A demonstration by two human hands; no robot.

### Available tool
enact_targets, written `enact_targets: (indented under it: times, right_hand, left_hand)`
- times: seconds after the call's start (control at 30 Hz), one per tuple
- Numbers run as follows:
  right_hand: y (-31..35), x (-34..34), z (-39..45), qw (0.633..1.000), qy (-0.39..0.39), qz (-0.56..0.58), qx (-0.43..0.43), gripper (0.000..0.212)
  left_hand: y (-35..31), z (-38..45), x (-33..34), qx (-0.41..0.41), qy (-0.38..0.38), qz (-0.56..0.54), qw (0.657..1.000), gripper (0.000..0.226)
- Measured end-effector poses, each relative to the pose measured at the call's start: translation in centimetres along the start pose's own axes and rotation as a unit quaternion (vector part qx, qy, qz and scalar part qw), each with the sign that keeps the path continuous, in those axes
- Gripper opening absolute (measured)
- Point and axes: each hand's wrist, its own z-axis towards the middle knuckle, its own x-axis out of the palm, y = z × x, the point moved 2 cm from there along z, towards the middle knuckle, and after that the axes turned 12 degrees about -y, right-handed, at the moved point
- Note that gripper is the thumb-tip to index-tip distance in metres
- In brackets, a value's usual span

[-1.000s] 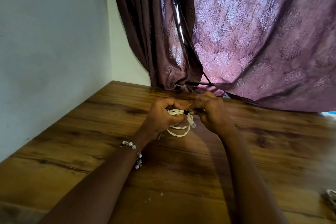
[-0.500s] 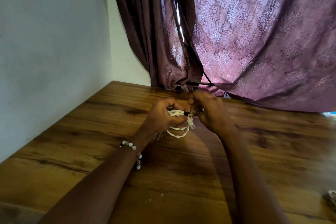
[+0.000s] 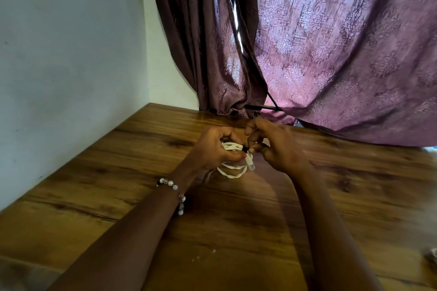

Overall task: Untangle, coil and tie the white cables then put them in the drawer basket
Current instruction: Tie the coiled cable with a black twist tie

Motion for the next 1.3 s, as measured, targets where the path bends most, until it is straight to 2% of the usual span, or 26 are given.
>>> enact_targets:
  times: [0.07, 0.47, 0.73, 0.9, 1.03, 1.13, 1.3]
  right_hand:
    - [-0.1, -0.1, -0.1, 0.999, -0.001, 0.025, 0.030, 0.047]
    - [-0.3, -0.7, -0.2, 0.997, 0.007, 0.059, 0.057, 0.030]
    - [-0.5, -0.1, -0.2, 0.991, -0.006, 0.106, 0.087, 0.032]
    - [-1.6, -0.6, -1.0, 0.959, -0.053, 0.236, 0.148, 0.021]
    - [-1.9, -0.1, -1.6, 0.941, -0.048, 0.286, 0.175, 0.015]
    - [-2.1, -0.1, -1.8, 0.930, -0.056, 0.310, 0.192, 0.019]
    - [-1.9, -0.2, -1.3, 0.964, -0.047, 0.221, 0.139, 0.014]
  left_hand:
    - [0.1, 0.0, 0.0, -0.006, 0.004, -0.005, 1.000, 0.024]
    - [-0.5, -0.1, 0.2, -0.013, 0.043, 0.000, 0.999, 0.024]
    - [-0.1, 0.1, -0.4, -0.014, 0.028, -0.019, 0.999, 0.024]
    - [-0.2, 0.3, -0.2, -0.008, 0.005, -0.062, 0.998, 0.024]
    - [-0.2, 0.3, 0.0, -0.008, 0.008, -0.078, 0.997, 0.029]
    - [-0.3, 0.3, -0.1, -0.006, 0.010, -0.084, 0.996, 0.030]
    - [-0.2, 0.4, -0.1, -0.004, 0.012, -0.080, 0.997, 0.028]
